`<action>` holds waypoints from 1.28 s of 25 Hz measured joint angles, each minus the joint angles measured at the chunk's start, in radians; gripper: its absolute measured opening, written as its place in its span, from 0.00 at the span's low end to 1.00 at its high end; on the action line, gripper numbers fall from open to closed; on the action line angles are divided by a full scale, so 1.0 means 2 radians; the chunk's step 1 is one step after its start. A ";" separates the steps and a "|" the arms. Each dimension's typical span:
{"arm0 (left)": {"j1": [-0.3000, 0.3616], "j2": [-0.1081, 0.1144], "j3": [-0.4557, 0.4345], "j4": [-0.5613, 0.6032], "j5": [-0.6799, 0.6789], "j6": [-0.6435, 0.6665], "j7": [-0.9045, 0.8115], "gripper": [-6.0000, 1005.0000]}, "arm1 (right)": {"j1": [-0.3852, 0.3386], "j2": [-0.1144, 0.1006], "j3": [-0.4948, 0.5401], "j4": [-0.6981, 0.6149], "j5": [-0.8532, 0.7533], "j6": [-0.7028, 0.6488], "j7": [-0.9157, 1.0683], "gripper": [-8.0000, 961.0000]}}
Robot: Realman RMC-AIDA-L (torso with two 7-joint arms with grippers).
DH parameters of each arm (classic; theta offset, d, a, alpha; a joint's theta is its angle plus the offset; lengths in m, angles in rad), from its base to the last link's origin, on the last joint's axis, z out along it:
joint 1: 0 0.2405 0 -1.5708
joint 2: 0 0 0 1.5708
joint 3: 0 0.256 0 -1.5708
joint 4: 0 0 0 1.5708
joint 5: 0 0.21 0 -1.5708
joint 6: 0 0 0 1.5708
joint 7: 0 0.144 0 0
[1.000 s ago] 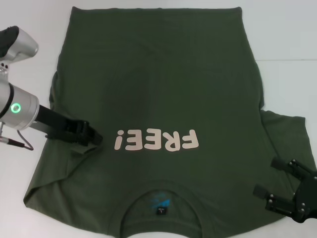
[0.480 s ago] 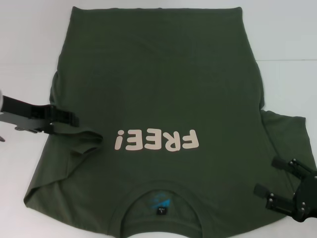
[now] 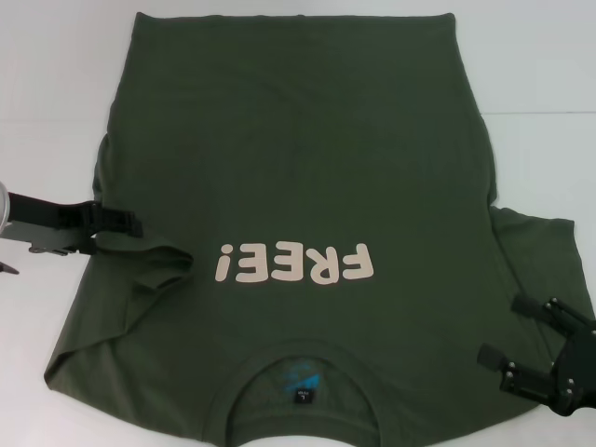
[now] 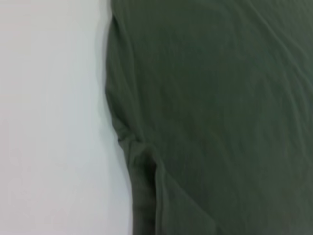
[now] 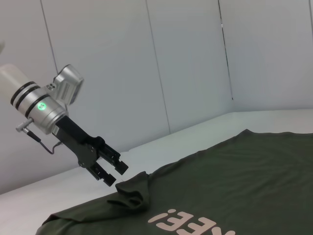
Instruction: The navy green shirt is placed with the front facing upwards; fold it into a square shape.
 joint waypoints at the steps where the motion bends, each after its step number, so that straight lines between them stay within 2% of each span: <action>1: 0.000 -0.001 0.000 -0.002 0.000 -0.006 0.000 0.82 | 0.000 0.000 0.000 0.000 0.000 0.000 0.000 0.98; 11: 0.000 -0.005 0.002 -0.015 0.002 -0.037 0.000 0.82 | 0.000 0.000 0.005 0.000 0.000 0.000 0.001 0.98; 20: 0.001 -0.003 0.001 -0.015 0.005 -0.048 0.000 0.81 | 0.003 -0.001 0.007 0.000 0.000 0.001 0.003 0.98; 32: -0.004 -0.008 0.008 -0.032 0.006 -0.063 0.004 0.81 | 0.000 0.000 0.007 0.000 0.000 0.002 0.001 0.98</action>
